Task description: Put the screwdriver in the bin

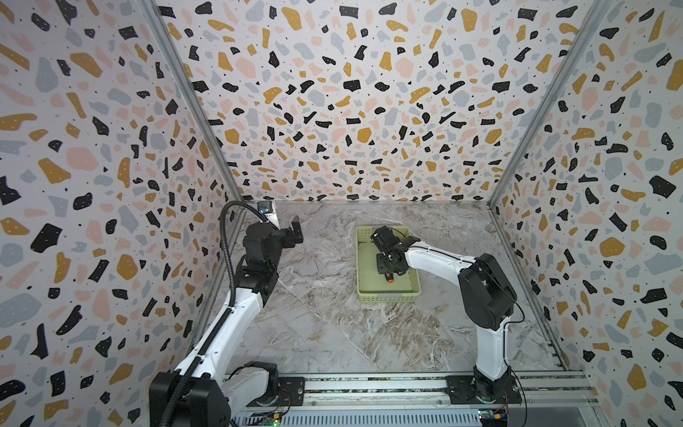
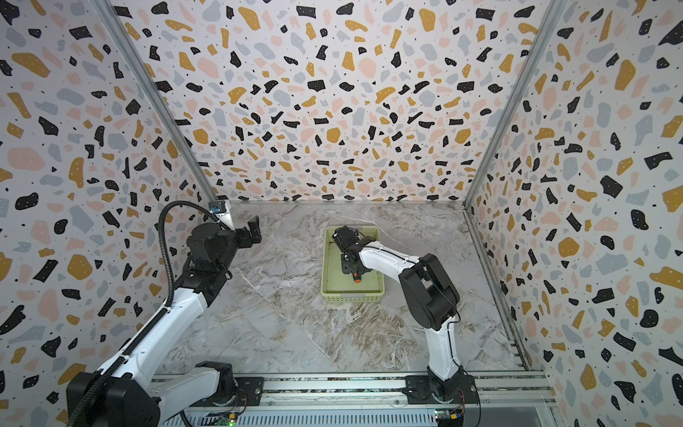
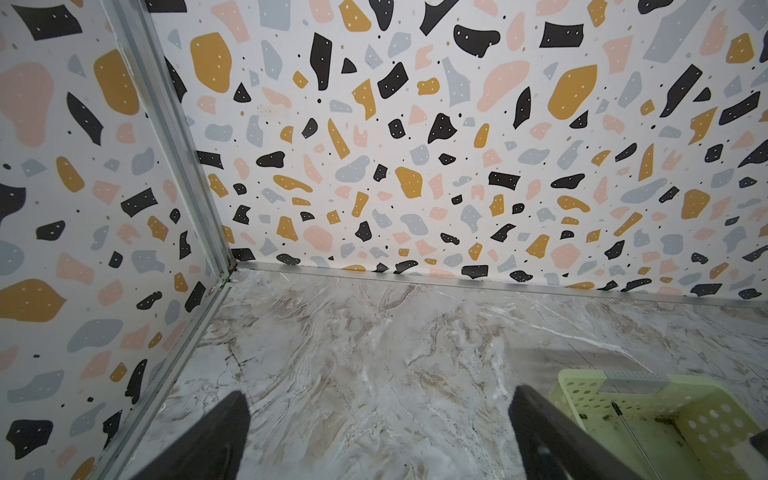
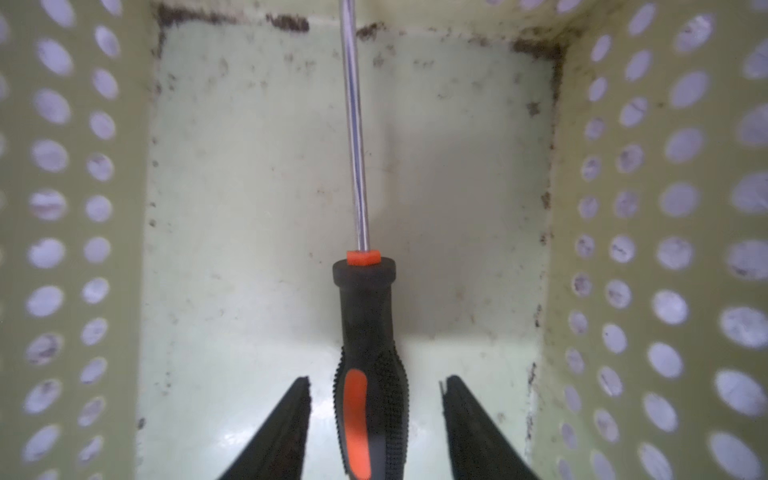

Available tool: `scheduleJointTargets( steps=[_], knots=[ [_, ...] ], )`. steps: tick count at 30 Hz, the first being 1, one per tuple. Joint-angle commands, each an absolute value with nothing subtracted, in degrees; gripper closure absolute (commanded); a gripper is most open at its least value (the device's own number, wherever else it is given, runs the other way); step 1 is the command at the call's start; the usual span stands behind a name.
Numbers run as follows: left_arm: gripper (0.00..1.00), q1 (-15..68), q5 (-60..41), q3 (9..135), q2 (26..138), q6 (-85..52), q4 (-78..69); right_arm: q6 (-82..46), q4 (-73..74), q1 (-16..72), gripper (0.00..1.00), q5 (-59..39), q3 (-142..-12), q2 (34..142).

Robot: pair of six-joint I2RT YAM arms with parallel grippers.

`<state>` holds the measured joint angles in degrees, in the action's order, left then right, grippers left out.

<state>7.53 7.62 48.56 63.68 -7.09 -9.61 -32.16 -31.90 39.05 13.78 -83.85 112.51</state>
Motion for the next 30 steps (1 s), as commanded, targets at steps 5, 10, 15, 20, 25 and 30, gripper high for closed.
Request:
scheduleJointTargets(
  steps=[5,10,15,20,25,30],
  knots=[
    [0.00,7.66,7.16,47.47,62.68,-6.81,-13.67,-27.73,-34.75,38.26,0.01,14.68,-88.60,100.51],
    [0.01,7.71,6.60,43.82,61.56,-5.37,-19.00,-24.55,-30.16,35.85,0.01,13.19,-84.79,90.64],
    [0.00,7.67,6.14,38.51,59.65,-4.68,-26.70,-23.90,-19.27,32.43,0.01,11.67,-74.37,78.34],
    [0.00,7.73,6.33,38.31,59.98,-4.47,-26.47,-24.28,-15.89,29.23,0.01,10.43,-67.33,70.27],
    [0.00,7.73,6.59,37.57,60.21,-4.43,-27.50,-23.91,-18.33,27.47,0.01,13.67,-64.92,67.20],
    [0.01,7.91,7.55,36.97,59.79,-4.33,-28.04,-24.33,-17.50,24.83,0.01,13.52,-61.61,64.40]
  ],
)
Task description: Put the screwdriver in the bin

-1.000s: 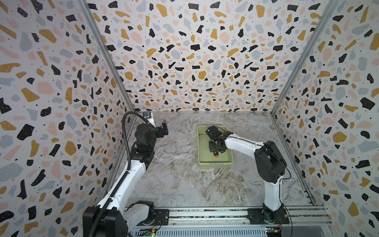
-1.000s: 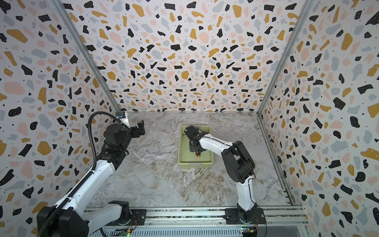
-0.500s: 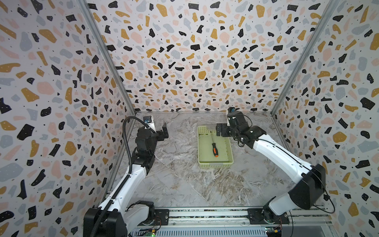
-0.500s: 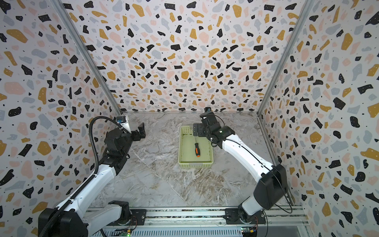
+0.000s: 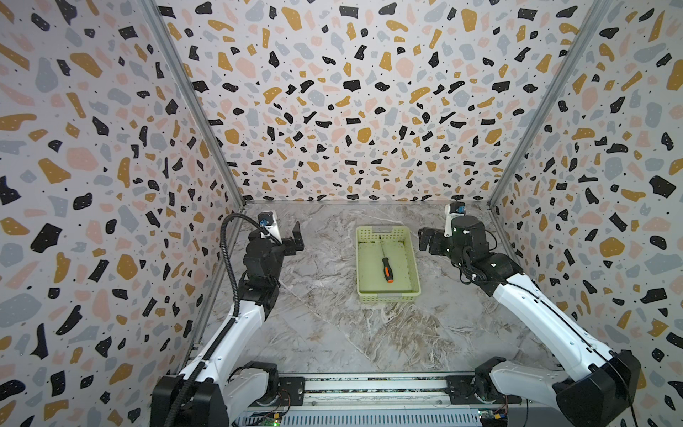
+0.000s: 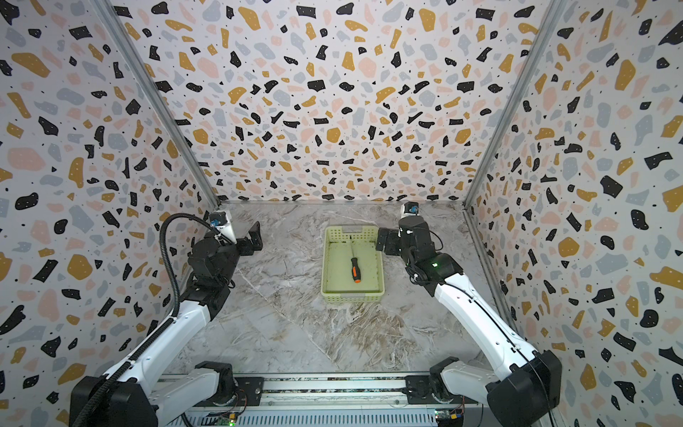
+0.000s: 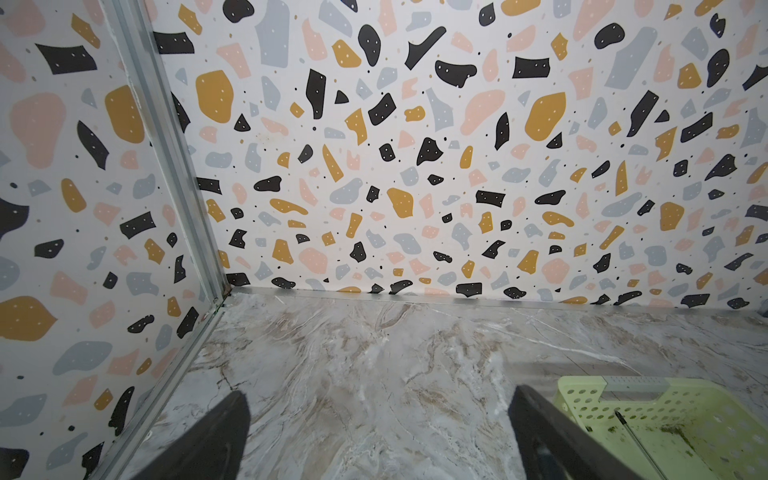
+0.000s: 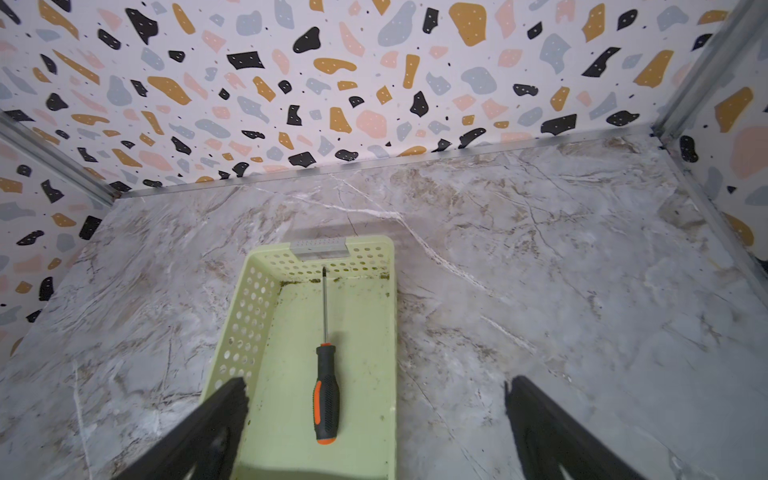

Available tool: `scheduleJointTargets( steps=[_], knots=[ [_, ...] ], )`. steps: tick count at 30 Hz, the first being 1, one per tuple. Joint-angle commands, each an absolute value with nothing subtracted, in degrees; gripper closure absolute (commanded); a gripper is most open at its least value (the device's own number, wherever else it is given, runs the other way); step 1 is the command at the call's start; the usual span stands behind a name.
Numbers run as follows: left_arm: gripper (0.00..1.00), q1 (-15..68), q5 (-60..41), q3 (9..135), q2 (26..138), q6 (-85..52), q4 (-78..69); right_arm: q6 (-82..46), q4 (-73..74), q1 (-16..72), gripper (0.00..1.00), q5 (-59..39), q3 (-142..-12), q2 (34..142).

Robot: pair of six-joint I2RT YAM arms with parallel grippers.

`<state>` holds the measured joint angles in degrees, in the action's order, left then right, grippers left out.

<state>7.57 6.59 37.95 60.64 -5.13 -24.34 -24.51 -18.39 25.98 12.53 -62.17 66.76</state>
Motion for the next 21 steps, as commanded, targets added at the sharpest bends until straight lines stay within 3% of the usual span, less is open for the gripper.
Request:
scheduleJointTargets(
  steps=[1,12,21],
  knots=[
    [0.00,8.00,7.98,36.91,59.69,-4.18,-28.10,-24.37,-17.43,24.42,0.01,13.13,-61.24,64.12],
    [0.00,8.26,9.10,35.98,59.08,-2.57,-29.06,-21.31,-14.62,22.42,0.01,11.47,-58.78,63.16],
    [0.00,9.18,10.60,28.13,56.81,-1.41,-39.83,-14.90,-9.42,22.32,0.01,18.80,-54.00,64.07]
  ],
)
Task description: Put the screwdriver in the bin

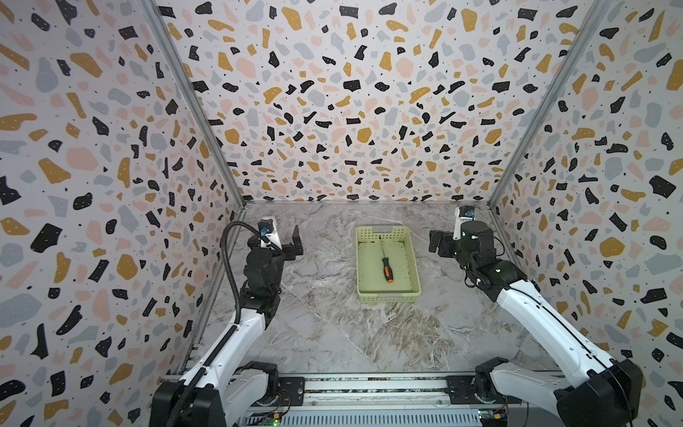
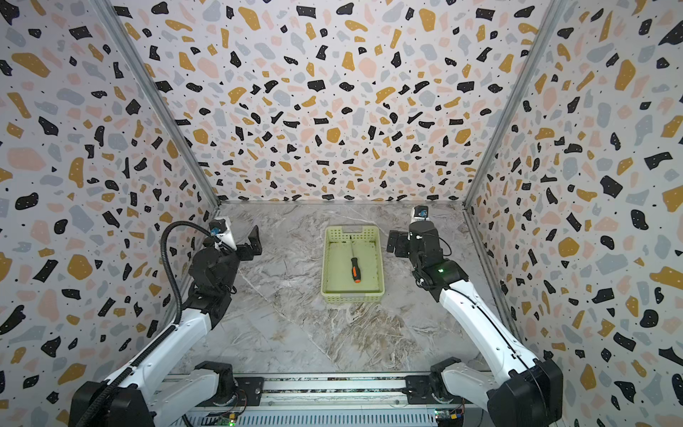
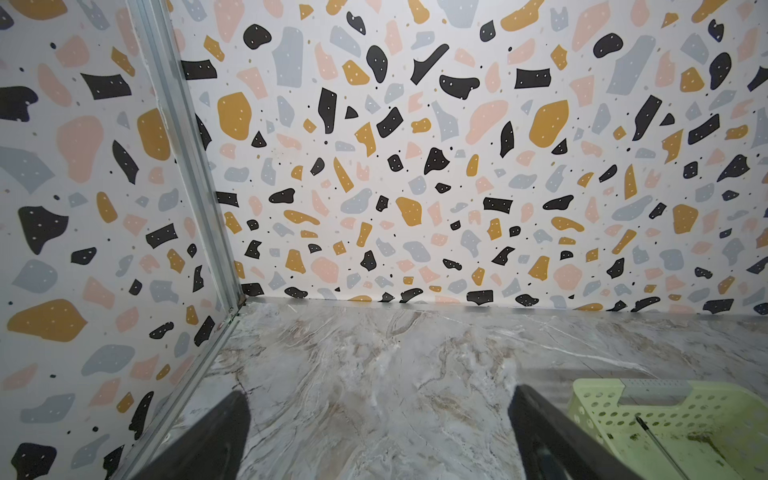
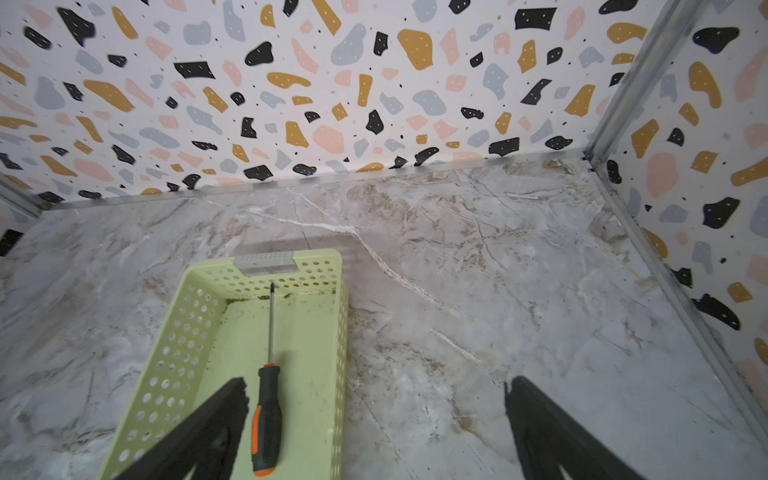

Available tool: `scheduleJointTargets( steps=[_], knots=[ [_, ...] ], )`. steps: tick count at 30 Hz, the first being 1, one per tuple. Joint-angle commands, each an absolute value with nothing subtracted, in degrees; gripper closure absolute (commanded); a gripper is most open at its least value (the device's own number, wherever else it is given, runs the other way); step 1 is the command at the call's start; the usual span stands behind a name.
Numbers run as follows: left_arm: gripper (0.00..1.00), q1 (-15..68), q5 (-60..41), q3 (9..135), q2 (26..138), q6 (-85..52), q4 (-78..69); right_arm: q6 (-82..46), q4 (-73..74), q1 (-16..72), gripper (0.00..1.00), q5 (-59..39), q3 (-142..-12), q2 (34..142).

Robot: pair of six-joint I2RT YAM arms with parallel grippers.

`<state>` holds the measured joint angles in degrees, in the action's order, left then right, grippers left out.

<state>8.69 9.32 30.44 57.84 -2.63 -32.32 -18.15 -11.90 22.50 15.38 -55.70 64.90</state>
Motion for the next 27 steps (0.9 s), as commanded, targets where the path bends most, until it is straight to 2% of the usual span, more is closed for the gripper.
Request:
scheduleJointTargets(
  steps=[1,5,11,14,20,27],
  knots=[
    [0.00,9.23,10.53,27.18,56.46,-1.63,-41.03,-14.67,-8.67,22.18,0.01,19.15,-53.11,64.03],
    [0.00,9.67,8.09,26.19,56.13,2.23,-41.12,-12.57,-4.31,21.27,0.01,19.34,-49.28,63.40],
    [0.00,9.75,9.48,26.34,58.30,3.16,-40.88,-2.18,14.84,20.53,0.01,19.16,-37.03,59.53],
    [0.00,9.75,10.22,25.51,59.18,2.99,-42.13,-1.41,23.55,19.01,0.01,19.05,-30.66,57.22],
    [0.00,9.76,13.03,23.25,61.72,0.79,-46.80,-0.24,29.48,15.44,0.01,17.73,-24.58,56.94],
    [0.00,9.76,15.70,22.10,65.38,0.40,-49.03,-1.49,37.42,10.57,0.01,11.78,-19.55,58.67]
  ],
)
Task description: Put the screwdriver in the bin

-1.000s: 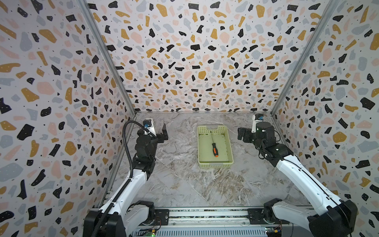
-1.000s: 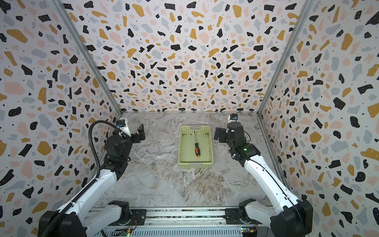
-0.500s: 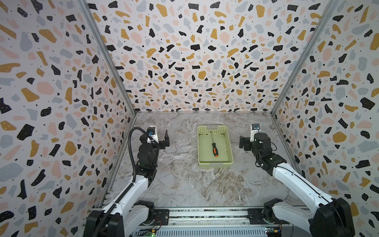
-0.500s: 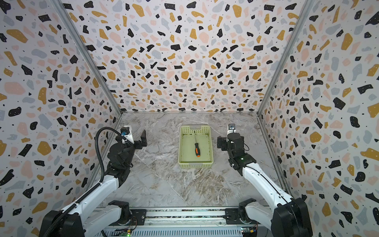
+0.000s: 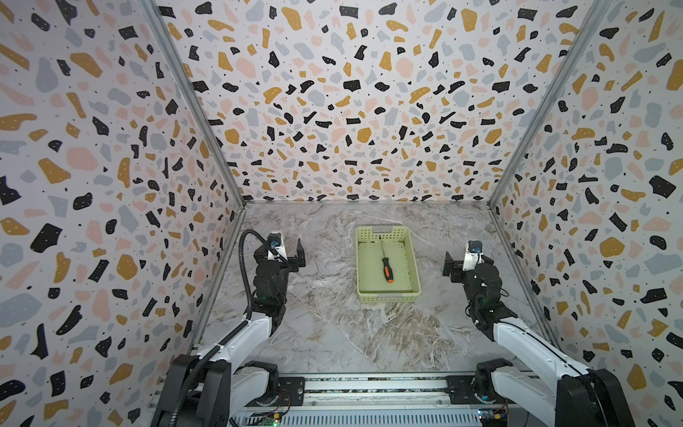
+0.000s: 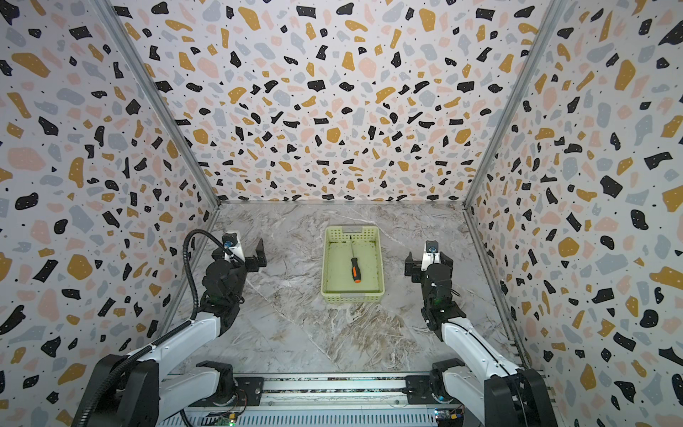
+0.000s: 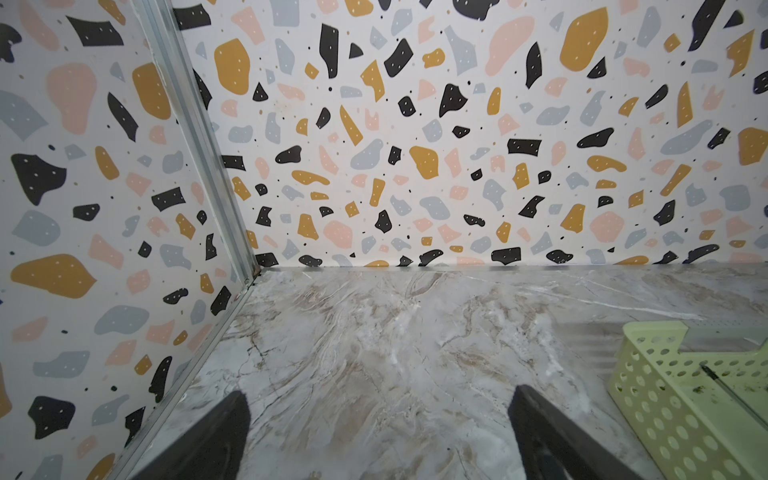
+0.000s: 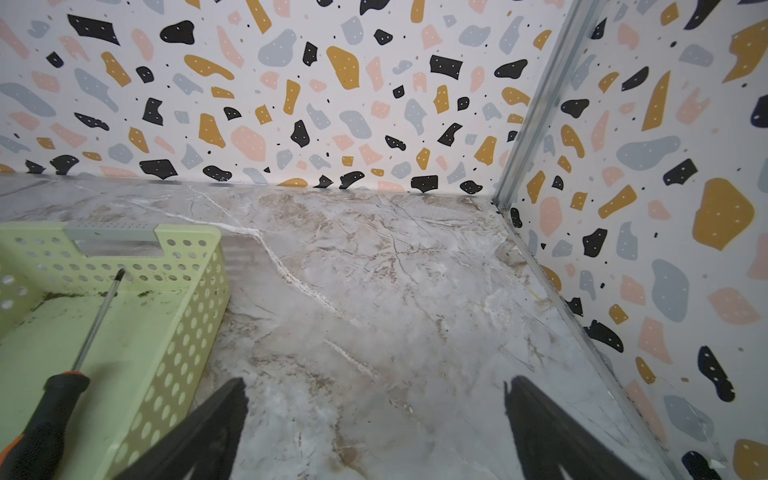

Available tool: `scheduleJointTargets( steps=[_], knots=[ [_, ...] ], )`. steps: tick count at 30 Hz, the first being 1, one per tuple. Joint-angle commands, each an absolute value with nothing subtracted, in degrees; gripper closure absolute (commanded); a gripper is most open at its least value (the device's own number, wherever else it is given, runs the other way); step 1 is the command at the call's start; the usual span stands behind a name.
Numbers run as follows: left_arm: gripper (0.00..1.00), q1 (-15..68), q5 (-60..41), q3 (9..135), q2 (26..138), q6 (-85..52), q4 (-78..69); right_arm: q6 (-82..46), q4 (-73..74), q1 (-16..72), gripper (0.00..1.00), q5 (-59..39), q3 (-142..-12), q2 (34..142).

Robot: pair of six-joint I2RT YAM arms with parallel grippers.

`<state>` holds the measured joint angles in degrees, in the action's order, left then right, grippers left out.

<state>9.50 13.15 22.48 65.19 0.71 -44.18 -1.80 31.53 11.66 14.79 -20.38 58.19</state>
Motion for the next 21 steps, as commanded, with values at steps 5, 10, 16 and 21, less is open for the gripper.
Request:
scheduleJointTargets(
  steps=[5,10,16,21],
  knots=[
    [0.00,9.73,18.54,19.19,63.54,-2.88,-50.51,-0.45,42.63,8.17,0.01,9.55,-17.05,61.44],
    [0.00,9.76,22.37,15.70,61.07,0.00,-50.35,-1.38,48.00,6.08,0.01,7.14,-15.07,64.52],
    [0.01,9.73,23.64,13.28,61.08,1.91,-52.61,-1.57,51.07,5.98,0.01,4.75,-13.94,67.08],
    [0.01,9.76,24.08,12.89,64.02,1.39,-54.43,-1.46,52.21,5.98,0.01,4.74,-13.25,66.82]
  ],
)
